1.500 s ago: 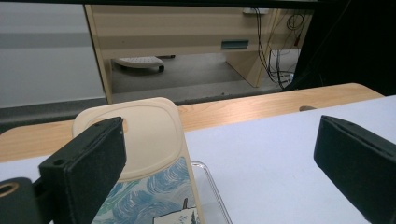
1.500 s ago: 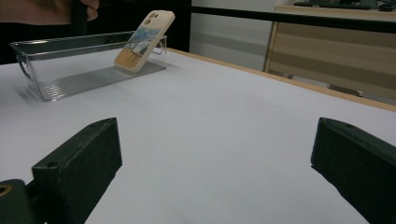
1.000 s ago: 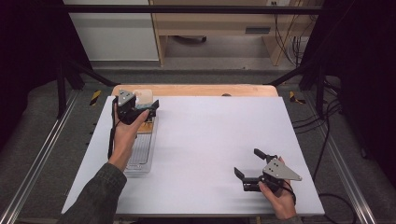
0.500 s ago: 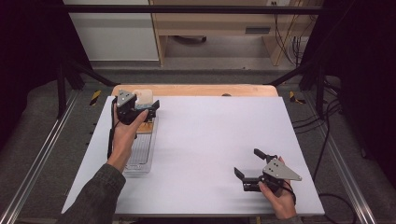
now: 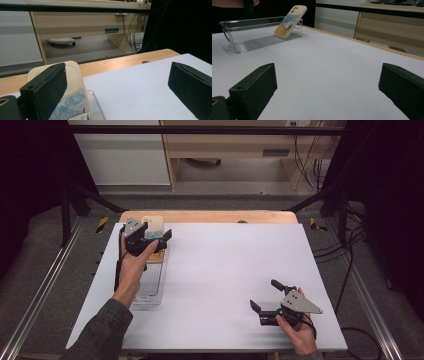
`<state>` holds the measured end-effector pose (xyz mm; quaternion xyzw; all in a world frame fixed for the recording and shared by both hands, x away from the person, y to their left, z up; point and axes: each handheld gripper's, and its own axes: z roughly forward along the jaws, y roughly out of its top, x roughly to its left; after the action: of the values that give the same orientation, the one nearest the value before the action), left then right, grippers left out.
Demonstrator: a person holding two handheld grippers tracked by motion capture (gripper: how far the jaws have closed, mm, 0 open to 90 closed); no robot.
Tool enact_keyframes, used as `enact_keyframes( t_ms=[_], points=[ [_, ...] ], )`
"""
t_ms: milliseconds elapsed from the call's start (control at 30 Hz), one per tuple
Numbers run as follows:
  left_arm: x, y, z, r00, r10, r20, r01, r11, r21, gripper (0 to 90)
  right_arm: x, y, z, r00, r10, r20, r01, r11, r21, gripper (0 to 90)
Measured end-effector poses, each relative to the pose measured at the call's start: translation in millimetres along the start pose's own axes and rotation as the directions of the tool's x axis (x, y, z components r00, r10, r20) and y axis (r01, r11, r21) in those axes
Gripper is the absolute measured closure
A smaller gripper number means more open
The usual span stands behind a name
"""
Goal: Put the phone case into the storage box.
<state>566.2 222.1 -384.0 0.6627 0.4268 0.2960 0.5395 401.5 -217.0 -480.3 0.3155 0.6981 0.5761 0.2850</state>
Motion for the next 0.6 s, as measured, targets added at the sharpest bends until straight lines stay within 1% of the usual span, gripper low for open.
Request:
enact_keyframes(
  t_ms=[300, 400, 467, 600],
  points=[
    [-5.2, 0.5, -10.7, 0.9997, -0.002, 0.024, 0.003, 0.9997, -0.025, 2.0, 0.8, 0.4, 0.4, 1.0000, -0.002, -0.002, 0.002, 1.000, -0.001, 1.9],
    [-8.3, 2.9, -14.2, 0.9997, 0.010, 0.023, -0.009, 0.9994, -0.032, 1.9, 1.2, 0.4, 0.5, 1.0000, -0.003, -0.004, 0.003, 1.000, 0.000, 1.9],
    [-10.8, 4.4, -16.2, 0.9995, 0.010, 0.029, -0.009, 0.9992, -0.040, 1.9, 1.4, 0.1, 0.9, 1.0000, -0.006, -0.004, 0.006, 1.000, 0.001, 1.9],
    [-16.5, 6.4, -19.4, 0.9986, 0.024, 0.048, -0.022, 0.9989, -0.040, 1.9, 1.5, 0.0, 1.0, 1.0000, -0.005, -0.004, 0.005, 1.000, 0.002, 1.9]
  ],
)
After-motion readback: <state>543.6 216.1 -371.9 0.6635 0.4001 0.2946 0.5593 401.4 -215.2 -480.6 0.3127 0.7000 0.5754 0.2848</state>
